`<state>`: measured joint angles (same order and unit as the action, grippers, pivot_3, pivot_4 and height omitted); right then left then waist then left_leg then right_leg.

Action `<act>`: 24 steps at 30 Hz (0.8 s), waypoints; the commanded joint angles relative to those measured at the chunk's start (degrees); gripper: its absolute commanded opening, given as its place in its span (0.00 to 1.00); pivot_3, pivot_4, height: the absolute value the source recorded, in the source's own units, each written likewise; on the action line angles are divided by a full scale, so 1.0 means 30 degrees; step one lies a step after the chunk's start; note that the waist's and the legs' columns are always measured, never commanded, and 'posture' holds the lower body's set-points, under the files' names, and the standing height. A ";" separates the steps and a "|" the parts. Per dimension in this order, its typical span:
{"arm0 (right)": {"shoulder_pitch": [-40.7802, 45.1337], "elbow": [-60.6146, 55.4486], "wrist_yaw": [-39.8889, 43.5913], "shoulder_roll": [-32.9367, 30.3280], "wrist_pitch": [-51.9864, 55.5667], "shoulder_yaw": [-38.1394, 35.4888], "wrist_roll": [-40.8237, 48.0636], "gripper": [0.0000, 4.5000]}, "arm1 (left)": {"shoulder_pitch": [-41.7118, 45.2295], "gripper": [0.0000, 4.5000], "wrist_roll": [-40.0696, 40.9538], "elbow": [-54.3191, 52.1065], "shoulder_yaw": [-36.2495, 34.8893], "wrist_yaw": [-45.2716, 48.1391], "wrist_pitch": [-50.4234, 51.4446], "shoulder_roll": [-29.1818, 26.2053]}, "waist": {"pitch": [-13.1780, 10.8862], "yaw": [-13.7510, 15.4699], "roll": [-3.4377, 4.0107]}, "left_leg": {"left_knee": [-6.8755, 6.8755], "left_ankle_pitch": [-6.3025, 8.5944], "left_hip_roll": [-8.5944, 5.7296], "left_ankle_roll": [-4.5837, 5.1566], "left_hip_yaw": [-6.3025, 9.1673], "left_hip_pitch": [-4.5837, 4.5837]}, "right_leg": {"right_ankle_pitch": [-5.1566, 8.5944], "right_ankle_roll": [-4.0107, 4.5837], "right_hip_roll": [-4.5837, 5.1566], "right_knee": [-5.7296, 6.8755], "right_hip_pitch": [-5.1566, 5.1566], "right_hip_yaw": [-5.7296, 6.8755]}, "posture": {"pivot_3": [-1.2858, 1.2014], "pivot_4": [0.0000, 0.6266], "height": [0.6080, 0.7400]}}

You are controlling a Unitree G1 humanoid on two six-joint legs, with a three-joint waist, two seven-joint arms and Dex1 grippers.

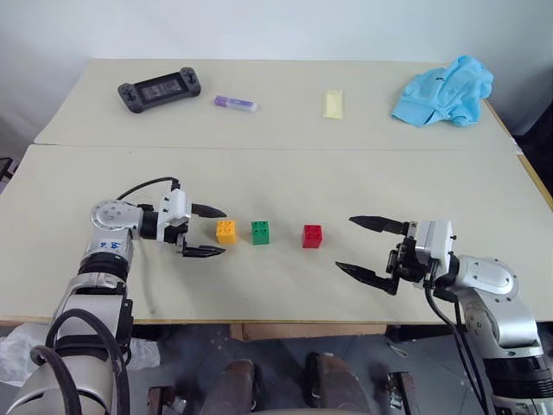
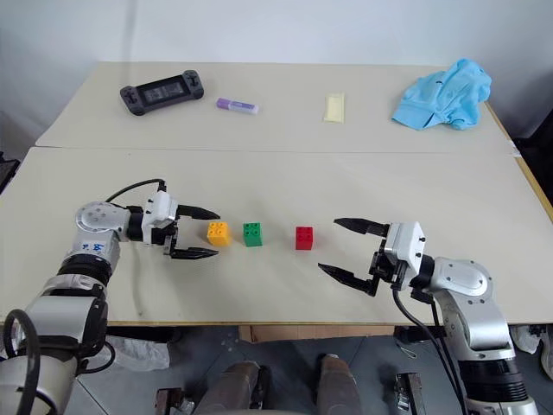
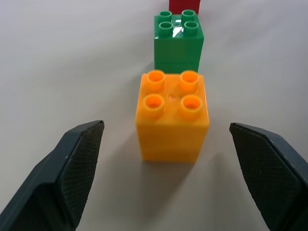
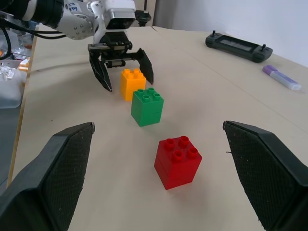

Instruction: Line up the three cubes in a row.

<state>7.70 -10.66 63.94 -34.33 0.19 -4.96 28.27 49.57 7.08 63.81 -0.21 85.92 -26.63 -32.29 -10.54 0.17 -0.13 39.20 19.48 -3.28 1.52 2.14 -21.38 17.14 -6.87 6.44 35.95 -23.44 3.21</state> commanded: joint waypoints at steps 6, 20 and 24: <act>0.0120 -0.0307 0.0458 -0.0548 0.0050 -0.0300 0.0249 1.00 | -0.0352 0.99 0.0794 -0.1734 -0.1033 0.0812 0.0260 -0.1828 | 0.0000 -0.0096 0.0000 | -0.0002 0.0000 0.0012 -0.0002 -0.0001 0.0000 | 0.0000 0.0001 -0.0004 0.0000 -0.0007 -0.0003 | 0.52 0.24 1.00; 0.4192 0.2933 0.4614 -0.3920 0.0856 -0.0662 0.0741 1.00 | -0.8461 0.99 0.4692 -1.3454 -0.4822 -0.1310 0.6097 -0.7151 | -0.0002 0.0258 0.0006 | 0.0003 0.0006 0.0044 -0.0008 0.0077 0.0001 | 0.0002 0.0009 0.0090 -0.0050 0.0039 -0.0148 | 0.52 0.24 1.00; 0.4938 0.3845 0.5259 -0.3922 0.0617 -0.0282 0.0200 1.00 | -0.9111 0.99 0.4151 -1.3776 -0.5293 -0.2609 0.6131 -0.7469 | -0.0002 0.0293 0.0006 | -0.0015 0.0013 0.0047 -0.0020 0.0084 -0.0012 | 0.0008 0.0021 0.0079 -0.0057 0.0018 -0.0146 | 0.52 0.24 1.00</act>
<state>21.94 0.71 78.79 -45.39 2.62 -5.39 28.95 22.74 19.72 23.41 -14.34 79.68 -8.14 -53.05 -10.55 1.05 -0.11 39.14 19.52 -3.13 1.46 2.37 -21.41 17.16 -6.80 6.67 35.79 -23.41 2.77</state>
